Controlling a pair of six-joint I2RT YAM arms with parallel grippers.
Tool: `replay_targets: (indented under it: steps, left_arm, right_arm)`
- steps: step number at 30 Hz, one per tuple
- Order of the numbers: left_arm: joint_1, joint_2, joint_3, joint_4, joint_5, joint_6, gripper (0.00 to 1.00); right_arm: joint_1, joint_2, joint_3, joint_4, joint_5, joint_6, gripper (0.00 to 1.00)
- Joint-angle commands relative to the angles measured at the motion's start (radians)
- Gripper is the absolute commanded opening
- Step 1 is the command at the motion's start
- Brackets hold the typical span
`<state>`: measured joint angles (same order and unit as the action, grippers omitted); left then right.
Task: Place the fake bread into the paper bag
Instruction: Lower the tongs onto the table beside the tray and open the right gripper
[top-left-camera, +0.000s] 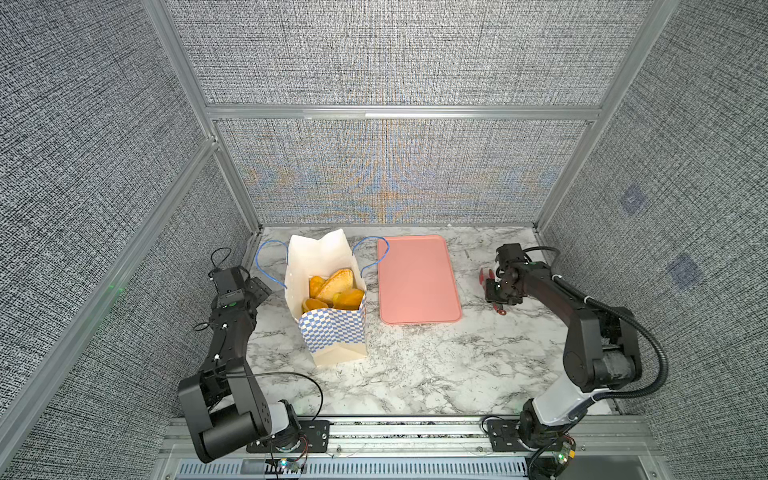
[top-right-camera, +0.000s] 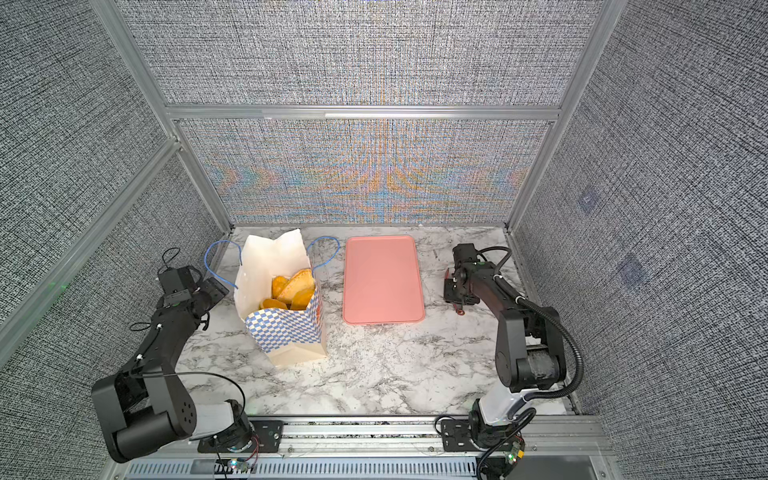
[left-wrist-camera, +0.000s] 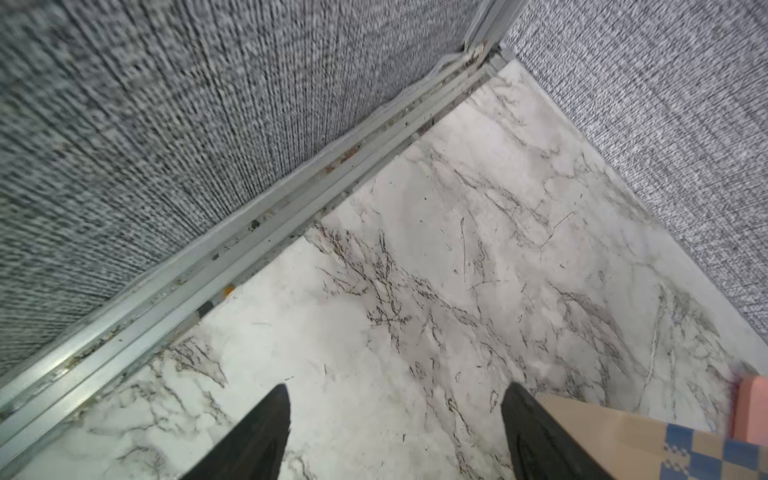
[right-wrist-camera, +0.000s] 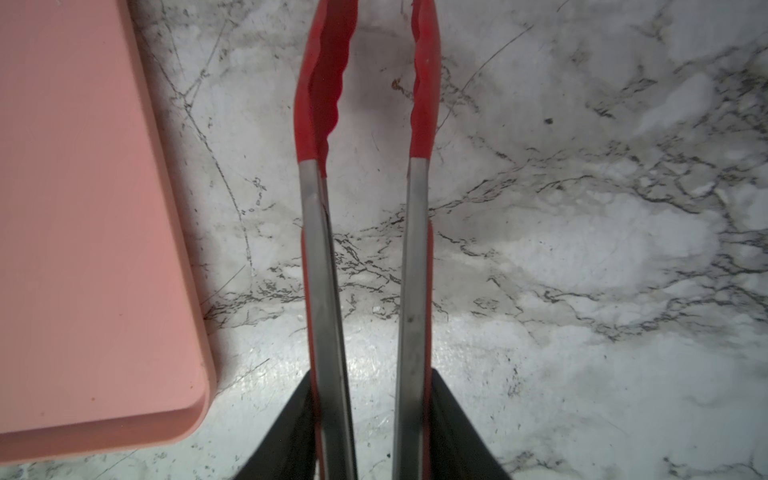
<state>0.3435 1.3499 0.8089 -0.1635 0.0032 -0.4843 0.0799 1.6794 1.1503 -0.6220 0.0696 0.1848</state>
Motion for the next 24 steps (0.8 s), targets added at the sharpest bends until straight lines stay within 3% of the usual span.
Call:
replay_targets:
  steps: [1, 10, 17, 19, 24]
  left_arm:
    - [-0.030, 0.026, -0.017, 0.023, -0.033, 0.018, 0.80]
    - [-0.108, 0.021, -0.096, 0.142, -0.200, 0.073, 0.80]
    - [-0.129, 0.063, -0.166, 0.297, -0.211, 0.110, 0.79]
    - [-0.136, 0.068, -0.201, 0.363, -0.223, 0.118, 0.79]
    - [-0.176, 0.036, -0.274, 0.520, -0.271, 0.157, 0.79]
  right_arm:
    - [0.001, 0.022, -0.016, 0.039, 0.014, 0.010, 0.45]
    - [0.000, -0.001, -0.088, 0.083, 0.020, 0.017, 0.70]
    - [0.000, -0.030, -0.110, 0.107, 0.045, 0.024, 0.83]
    - [0.000, -0.058, -0.127, 0.126, 0.054, 0.023, 0.99]
    - [0.000, -0.142, -0.192, 0.214, 0.109, 0.027, 0.99]
